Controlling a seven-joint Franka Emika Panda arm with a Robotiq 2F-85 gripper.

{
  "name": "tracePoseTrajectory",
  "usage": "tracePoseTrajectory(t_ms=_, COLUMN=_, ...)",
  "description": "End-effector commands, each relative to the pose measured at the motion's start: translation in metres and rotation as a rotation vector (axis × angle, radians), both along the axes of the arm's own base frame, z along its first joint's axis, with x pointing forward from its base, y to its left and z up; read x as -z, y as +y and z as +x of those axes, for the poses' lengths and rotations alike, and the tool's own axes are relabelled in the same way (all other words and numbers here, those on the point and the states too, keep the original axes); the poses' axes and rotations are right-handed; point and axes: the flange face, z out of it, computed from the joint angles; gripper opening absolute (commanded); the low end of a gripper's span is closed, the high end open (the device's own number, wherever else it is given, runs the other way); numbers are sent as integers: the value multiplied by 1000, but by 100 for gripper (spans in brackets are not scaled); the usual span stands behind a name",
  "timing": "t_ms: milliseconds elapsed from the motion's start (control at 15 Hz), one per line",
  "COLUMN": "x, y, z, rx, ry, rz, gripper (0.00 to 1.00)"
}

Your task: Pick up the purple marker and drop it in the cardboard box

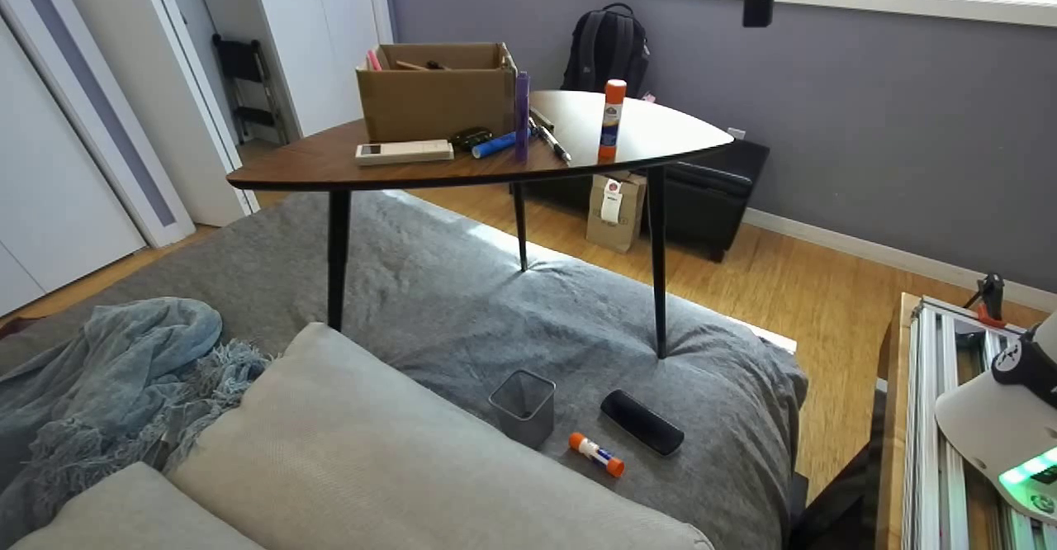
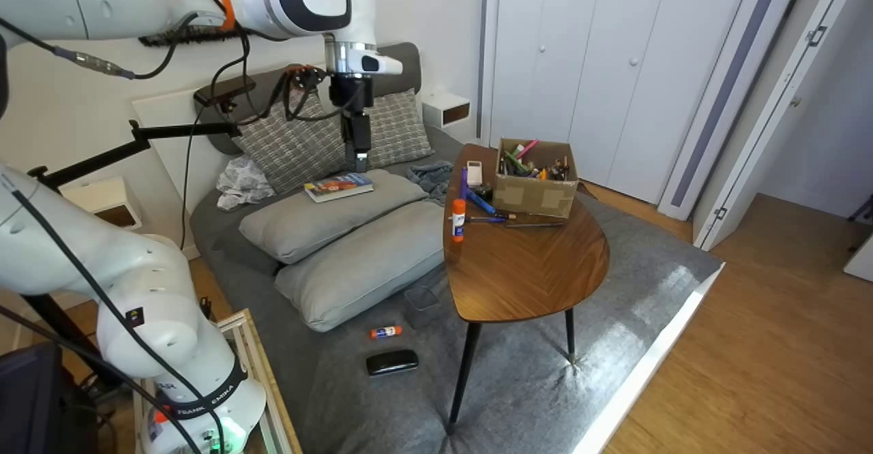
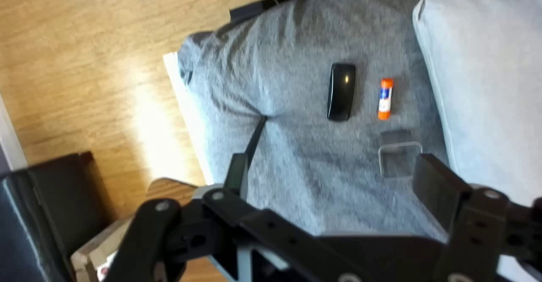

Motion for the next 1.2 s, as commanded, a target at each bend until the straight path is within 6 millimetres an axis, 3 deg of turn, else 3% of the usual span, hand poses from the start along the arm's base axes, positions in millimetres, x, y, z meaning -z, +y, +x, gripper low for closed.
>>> tracePoseTrajectory(t_ms=0, x=-14, y=-7, z=28, rx=-7, ry=-204, rz=-26, gripper=100)
tracePoseTrajectory(t_ms=333, x=-12, y=-9, z=80, rx=19, ry=-418, rz=34, gripper=100)
tracePoseTrajectory(t_ms=800, x=40, y=0, z=138, rx=8, ry=-492, rz=78, gripper=100)
tracePoseTrajectory(t_ms=1133, x=58, y=1, z=168, rx=3, ry=-572, rz=111, gripper=100)
